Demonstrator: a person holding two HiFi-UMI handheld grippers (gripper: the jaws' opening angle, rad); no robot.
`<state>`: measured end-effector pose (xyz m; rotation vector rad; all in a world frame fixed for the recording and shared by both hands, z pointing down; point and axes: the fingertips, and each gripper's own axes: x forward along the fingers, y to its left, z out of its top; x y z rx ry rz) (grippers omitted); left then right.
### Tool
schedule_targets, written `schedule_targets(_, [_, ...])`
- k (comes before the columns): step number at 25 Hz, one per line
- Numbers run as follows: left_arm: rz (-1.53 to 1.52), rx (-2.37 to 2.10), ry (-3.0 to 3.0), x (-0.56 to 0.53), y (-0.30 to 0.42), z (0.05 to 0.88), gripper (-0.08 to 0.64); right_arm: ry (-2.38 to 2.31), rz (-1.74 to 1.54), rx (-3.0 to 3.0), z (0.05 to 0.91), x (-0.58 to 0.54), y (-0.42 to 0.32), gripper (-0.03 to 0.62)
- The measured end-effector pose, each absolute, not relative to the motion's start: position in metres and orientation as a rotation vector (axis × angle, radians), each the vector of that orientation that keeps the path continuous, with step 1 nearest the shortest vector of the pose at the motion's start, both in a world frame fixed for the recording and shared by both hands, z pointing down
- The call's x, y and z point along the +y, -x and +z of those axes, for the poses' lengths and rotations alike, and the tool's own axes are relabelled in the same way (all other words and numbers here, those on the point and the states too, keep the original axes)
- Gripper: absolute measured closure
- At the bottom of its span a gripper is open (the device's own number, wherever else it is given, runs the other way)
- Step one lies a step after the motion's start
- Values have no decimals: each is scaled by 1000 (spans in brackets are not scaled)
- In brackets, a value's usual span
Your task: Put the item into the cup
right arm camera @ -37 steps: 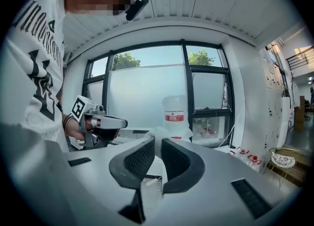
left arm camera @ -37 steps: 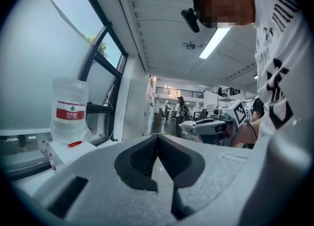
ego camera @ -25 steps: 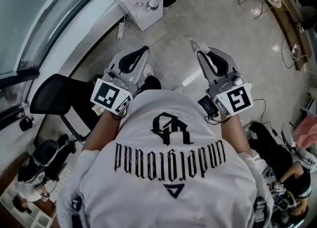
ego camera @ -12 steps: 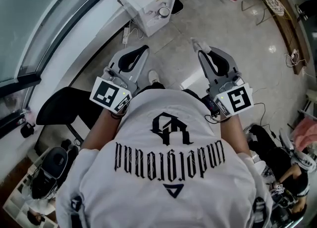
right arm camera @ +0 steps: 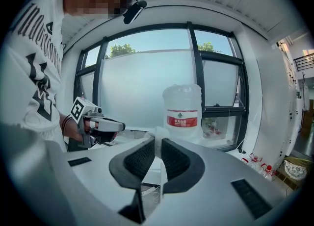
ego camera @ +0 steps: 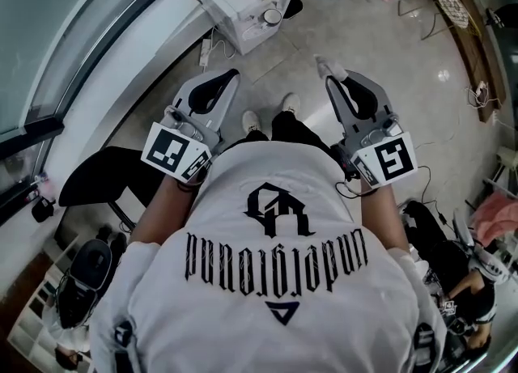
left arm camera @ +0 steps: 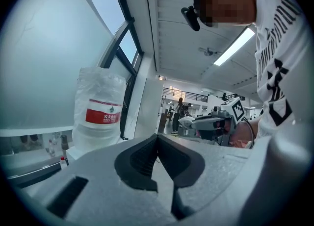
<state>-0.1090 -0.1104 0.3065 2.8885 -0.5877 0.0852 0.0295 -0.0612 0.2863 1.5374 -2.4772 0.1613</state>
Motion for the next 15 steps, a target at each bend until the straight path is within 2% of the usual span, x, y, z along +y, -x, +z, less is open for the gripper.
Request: schedule_targets(15, [136,-758,-2840,-151,50,314,545,-1364,180,-2588,299,-129,-91,545])
